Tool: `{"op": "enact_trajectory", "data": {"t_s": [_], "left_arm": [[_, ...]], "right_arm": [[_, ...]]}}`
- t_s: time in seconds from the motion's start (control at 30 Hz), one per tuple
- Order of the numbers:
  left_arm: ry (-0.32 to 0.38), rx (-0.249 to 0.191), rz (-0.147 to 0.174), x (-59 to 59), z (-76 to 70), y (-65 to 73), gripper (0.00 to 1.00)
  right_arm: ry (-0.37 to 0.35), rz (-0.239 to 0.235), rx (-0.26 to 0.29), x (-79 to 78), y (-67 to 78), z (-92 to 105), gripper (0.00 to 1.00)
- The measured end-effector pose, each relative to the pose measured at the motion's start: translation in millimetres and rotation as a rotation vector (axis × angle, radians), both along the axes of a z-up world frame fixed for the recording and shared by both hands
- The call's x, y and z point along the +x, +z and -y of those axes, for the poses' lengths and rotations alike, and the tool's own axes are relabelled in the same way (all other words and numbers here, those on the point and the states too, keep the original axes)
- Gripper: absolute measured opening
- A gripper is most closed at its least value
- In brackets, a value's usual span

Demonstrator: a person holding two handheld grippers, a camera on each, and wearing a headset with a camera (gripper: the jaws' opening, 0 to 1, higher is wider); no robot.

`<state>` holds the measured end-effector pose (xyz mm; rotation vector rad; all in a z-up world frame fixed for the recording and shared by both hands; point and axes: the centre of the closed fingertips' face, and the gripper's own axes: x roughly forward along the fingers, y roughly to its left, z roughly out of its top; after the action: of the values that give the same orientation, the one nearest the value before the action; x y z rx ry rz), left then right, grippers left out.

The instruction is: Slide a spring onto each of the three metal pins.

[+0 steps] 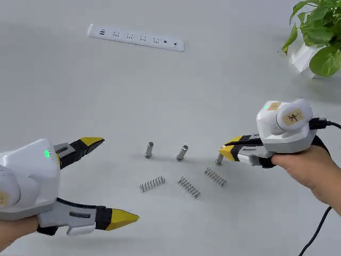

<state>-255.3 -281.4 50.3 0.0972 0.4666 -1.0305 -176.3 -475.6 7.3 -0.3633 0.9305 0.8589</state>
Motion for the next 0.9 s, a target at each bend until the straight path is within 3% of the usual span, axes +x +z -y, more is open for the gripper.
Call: {"op": "enact_trajectory", "data": {"t_s": [0.9], "left_arm": [[-0.010, 0.000, 0.004, 1.3, 3.9, 4.4, 0.99]], "right_arm": [[0.014, 0.044, 0.005, -4.5, 1.1, -0.8, 0.05]]}}
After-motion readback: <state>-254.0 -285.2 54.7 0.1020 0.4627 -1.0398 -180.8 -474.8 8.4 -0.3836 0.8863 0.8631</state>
